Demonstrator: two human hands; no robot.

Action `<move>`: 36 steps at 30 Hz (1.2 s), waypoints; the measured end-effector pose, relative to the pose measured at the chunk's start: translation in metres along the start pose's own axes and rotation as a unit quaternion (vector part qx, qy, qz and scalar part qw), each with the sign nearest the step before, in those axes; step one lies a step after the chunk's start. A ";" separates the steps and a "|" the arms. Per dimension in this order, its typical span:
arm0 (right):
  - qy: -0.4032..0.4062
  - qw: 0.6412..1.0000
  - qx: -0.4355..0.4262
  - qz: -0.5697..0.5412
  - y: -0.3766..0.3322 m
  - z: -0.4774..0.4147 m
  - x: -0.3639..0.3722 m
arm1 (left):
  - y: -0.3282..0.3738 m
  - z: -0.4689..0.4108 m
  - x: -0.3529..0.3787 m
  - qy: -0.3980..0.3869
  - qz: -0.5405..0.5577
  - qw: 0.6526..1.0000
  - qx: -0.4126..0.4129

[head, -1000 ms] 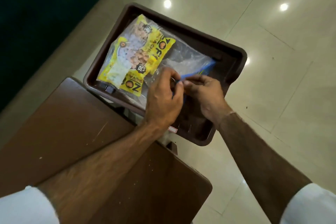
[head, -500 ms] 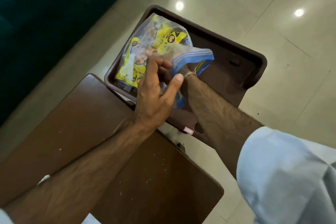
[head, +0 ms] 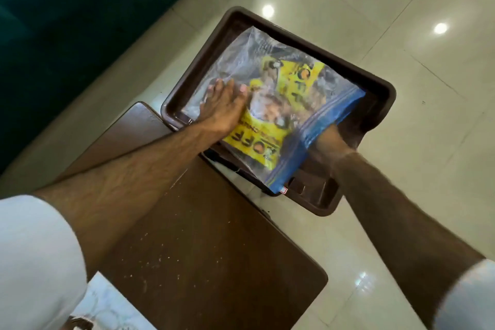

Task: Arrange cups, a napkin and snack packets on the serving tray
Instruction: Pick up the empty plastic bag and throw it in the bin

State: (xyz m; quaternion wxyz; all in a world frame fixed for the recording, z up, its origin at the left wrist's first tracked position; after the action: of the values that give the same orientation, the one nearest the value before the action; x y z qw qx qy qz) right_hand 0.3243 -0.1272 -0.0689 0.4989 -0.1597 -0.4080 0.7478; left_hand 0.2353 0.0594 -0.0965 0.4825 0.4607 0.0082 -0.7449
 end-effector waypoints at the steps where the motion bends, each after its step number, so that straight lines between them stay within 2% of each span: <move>1: -0.004 1.000 -0.008 0.015 -0.005 0.005 -0.006 | -0.001 -0.004 0.004 0.003 -0.042 0.999 -0.015; 4: -0.005 0.998 -0.033 0.058 -0.019 0.032 -0.051 | 0.000 -0.012 0.011 0.020 -0.091 0.995 -0.036; 8: 0.004 1.000 0.022 0.004 -0.022 0.079 -0.112 | 0.000 -0.012 0.014 0.032 -0.131 0.990 -0.037; 11: 0.041 0.997 0.059 -0.032 -0.026 0.110 -0.155 | 0.000 -0.010 0.013 0.048 -0.143 0.988 -0.040; 17: 0.040 0.997 0.055 -0.040 -0.040 0.138 -0.176 | -0.003 0.001 0.007 0.075 -0.128 0.988 -0.042; 20: 0.037 0.997 0.047 -0.055 -0.034 0.126 -0.161 | -0.007 0.020 -0.014 0.181 -0.152 0.970 -0.047; 22: 0.052 0.995 0.047 -0.068 -0.024 0.113 -0.150 | -0.017 0.030 -0.030 0.228 -0.165 0.956 -0.087; 26: 0.067 0.992 0.056 -0.086 -0.008 0.089 -0.129 | -0.033 0.030 -0.040 0.181 -0.091 0.967 -0.152; 29: 0.070 0.991 0.049 -0.101 -0.005 0.075 -0.125 | -0.036 0.032 -0.054 0.183 -0.012 0.966 -0.179; 31: 0.069 0.991 0.041 -0.103 -0.005 0.065 -0.124 | -0.041 0.033 -0.067 0.180 0.035 0.969 -0.168; 34: 0.066 0.993 0.035 -0.091 -0.007 0.048 -0.109 | -0.066 0.042 -0.092 0.164 0.162 0.962 -0.144; 36: 0.062 0.995 0.029 -0.076 -0.006 0.035 -0.090 | -0.092 0.054 -0.114 0.188 0.176 0.958 -0.127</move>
State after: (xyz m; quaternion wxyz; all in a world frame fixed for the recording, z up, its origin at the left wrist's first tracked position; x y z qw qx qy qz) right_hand 0.3461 -0.2207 -0.0583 0.5831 -0.1597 -0.3657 0.7077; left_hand 0.1441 0.1649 -0.0257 0.6503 0.5215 0.1124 -0.5409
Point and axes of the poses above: each hand's wrist, its own z-axis away from the middle knuckle, its own x-axis out of the palm, y = z × x, the point moved 9 cm from there along -z, towards the middle knuckle, and after that the axes turned 11 degrees about -z, right-handed, at the moved point
